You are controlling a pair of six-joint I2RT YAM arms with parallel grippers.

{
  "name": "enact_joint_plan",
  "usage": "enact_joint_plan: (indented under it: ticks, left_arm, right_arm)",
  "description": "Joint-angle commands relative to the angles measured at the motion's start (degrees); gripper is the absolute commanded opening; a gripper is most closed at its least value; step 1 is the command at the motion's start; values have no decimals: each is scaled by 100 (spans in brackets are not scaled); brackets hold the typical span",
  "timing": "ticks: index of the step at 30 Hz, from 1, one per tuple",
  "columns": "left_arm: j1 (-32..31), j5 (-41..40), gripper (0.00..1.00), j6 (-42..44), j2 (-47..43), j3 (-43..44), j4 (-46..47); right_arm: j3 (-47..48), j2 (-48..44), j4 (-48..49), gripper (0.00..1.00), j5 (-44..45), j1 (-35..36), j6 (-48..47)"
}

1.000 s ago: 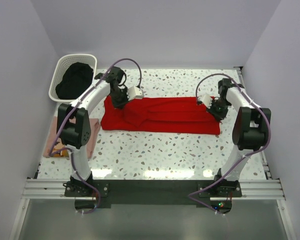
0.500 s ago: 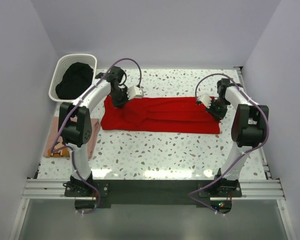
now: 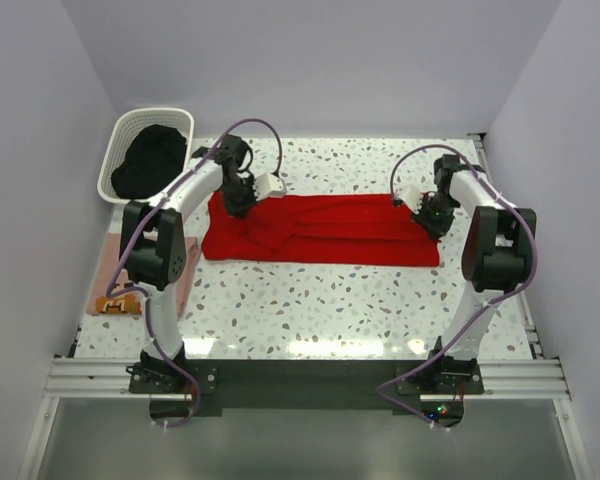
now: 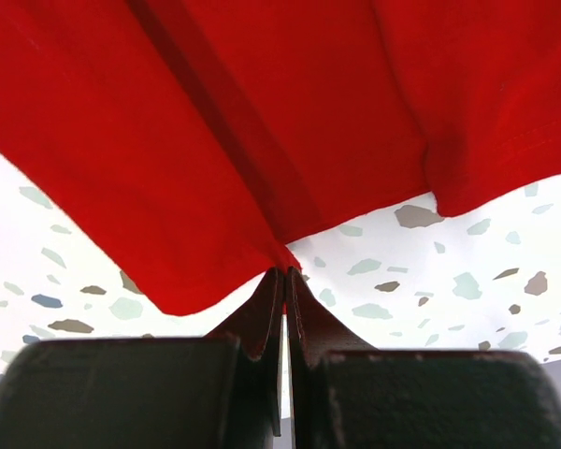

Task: Fold and stack the t-shirts
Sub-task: Fold the tshirt

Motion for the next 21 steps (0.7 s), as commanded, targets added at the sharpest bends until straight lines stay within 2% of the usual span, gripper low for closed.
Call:
enact_joint_plan:
  ticks: [1,16,18,21]
  left_arm:
    - [63,-68,0,89,14,219,189]
    - [89,-104,0,27,85,263,234]
    - [98,-104,2,-69,120,289,268]
    - [220,27,16,-455,146,403,417]
  right_arm:
    - [254,119,121,0,159,-34,63]
    - [350,216,306,0,273,-25,265]
    - [386,234,315,9,308,-34,344]
    - [491,225,280,27,352,-34,554]
